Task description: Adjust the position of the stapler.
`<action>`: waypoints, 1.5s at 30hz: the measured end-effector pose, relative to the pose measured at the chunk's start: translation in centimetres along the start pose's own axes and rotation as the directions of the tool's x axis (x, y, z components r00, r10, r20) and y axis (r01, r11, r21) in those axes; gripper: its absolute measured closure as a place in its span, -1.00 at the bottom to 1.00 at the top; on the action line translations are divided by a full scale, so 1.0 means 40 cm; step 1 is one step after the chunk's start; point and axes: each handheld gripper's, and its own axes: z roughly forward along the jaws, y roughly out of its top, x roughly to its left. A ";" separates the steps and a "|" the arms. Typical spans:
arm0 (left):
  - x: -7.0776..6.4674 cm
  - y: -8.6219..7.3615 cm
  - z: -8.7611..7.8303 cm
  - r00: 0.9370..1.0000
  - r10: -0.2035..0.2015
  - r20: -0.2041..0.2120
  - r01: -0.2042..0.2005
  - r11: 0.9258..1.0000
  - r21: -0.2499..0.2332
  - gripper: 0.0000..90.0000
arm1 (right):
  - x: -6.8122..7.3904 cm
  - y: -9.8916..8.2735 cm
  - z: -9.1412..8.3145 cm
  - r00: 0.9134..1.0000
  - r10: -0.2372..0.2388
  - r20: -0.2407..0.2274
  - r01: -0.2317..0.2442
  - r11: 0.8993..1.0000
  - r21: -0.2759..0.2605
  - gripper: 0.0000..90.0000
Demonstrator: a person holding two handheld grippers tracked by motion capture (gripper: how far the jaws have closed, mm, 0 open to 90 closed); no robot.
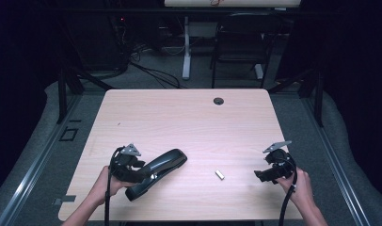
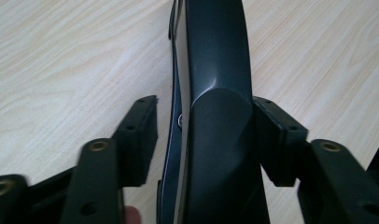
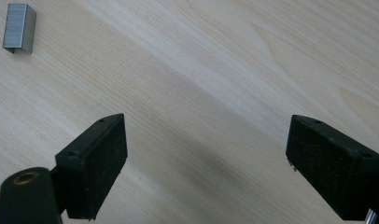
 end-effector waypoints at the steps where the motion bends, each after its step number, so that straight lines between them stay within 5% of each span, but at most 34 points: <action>1: -0.001 -0.001 0.001 1.000 0.007 0.008 -0.007 1.000 0.000 0.10 | 0.002 0.000 0.002 1.000 0.007 0.001 -0.007 1.000 -0.003 -0.71; 5: -0.007 -0.001 0.001 1.000 0.021 0.016 -0.021 1.000 -0.004 0.28 | 0.002 0.000 0.002 1.000 0.003 0.007 -0.003 1.000 0.000 -0.71; 13: -0.014 -0.001 0.000 0.999 0.050 -0.010 -0.050 0.999 -0.005 0.31 | 0.001 0.000 0.000 1.000 -0.004 0.012 0.004 1.000 0.003 -0.71; 30: 0.007 -0.001 -0.005 1.000 0.017 -0.013 -0.017 1.000 -0.010 0.30 | 0.004 -0.001 0.002 1.000 -0.002 0.000 0.002 1.000 -0.001 -0.71; 45: 0.026 -0.001 -0.008 0.997 -0.040 -0.069 0.039 0.999 -0.024 0.30 | 0.005 -0.002 0.001 1.000 -0.007 0.003 0.007 1.000 0.011 -0.71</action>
